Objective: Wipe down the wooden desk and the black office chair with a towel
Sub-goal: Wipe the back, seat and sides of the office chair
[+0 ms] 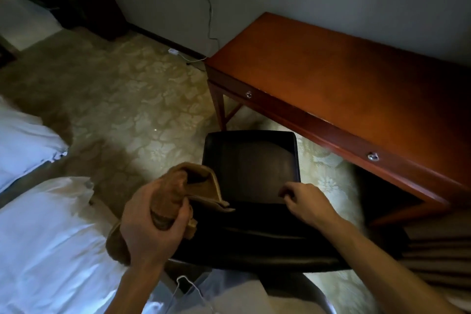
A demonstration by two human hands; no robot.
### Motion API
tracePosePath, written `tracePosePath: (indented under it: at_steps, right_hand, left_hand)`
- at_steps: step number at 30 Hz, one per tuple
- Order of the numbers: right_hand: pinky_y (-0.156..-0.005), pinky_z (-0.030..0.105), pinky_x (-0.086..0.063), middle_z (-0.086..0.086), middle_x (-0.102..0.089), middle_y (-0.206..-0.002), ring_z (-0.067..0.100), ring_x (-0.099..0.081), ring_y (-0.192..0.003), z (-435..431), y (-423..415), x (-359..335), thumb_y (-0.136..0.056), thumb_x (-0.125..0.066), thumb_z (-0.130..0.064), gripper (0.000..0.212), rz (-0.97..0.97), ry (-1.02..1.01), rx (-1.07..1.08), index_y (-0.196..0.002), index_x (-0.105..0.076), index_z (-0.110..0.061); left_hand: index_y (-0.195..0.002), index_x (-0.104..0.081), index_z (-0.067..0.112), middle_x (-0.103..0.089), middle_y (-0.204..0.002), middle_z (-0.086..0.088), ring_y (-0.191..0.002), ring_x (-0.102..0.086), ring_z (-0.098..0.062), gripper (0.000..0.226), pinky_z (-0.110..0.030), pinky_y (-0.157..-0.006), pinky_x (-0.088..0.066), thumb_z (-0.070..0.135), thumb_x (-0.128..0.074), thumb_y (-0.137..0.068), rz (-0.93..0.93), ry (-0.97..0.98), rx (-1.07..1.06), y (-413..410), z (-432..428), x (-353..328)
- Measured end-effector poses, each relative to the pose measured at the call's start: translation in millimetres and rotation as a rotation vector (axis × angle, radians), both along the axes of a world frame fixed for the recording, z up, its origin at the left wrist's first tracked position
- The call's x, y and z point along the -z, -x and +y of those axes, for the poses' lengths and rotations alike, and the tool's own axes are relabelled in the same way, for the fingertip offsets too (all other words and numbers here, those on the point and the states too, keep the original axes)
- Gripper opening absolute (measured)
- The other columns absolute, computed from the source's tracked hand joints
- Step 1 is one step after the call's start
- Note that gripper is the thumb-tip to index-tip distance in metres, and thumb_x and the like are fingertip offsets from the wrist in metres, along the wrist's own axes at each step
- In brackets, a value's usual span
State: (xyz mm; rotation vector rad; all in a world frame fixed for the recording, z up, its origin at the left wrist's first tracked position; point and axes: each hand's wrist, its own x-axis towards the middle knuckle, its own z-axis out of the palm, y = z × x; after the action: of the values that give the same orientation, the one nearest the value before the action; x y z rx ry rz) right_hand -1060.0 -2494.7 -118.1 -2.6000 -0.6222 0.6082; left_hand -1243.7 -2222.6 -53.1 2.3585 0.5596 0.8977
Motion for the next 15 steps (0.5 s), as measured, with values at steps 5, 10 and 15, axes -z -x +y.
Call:
tracePosePath:
  at_steps: [5,10,15]
  right_hand:
    - [-0.087,0.035,-0.056,-0.003,-0.075,-0.108,0.019,-0.069,-0.097,37.4,49.3,0.7,-0.099,-0.055,-0.025,0.023,0.046,-0.041,0.102,-0.114,-0.073,-0.026]
    - [-0.088,0.025,-0.046,-0.011,-0.070,-0.118,0.012,-0.064,-0.111,96.9,86.3,-31.8,-0.100,-0.061,-0.042,0.025,0.078,-0.241,0.065,-0.120,-0.070,-0.030]
    - [-0.115,0.038,-0.036,-0.006,-0.046,-0.153,0.015,-0.043,-0.139,156.0,154.5,-62.0,-0.082,-0.054,-0.084,0.087,-0.154,-0.185,-0.269,-0.151,-0.037,-0.036]
  left_hand:
    - [-0.101,-0.059,0.049,-0.064,-0.088,0.018,-0.078,-0.061,-0.006,0.018,-0.032,-0.076,-0.053,0.049,-0.069,-0.086,-0.239,0.223,-0.116,2.6,65.6,-0.9]
    - [-0.108,-0.065,0.043,-0.066,-0.098,0.034,-0.088,-0.065,0.006,0.022,-0.017,-0.081,-0.049,0.048,-0.069,-0.088,-0.280,0.238,-0.103,-23.1,115.6,-4.6]
    - [-0.102,-0.061,0.023,-0.065,-0.091,0.001,-0.087,-0.064,-0.029,0.042,-0.036,-0.072,-0.044,0.061,-0.062,-0.082,0.016,0.039,-0.006,-62.8,152.7,-5.9]
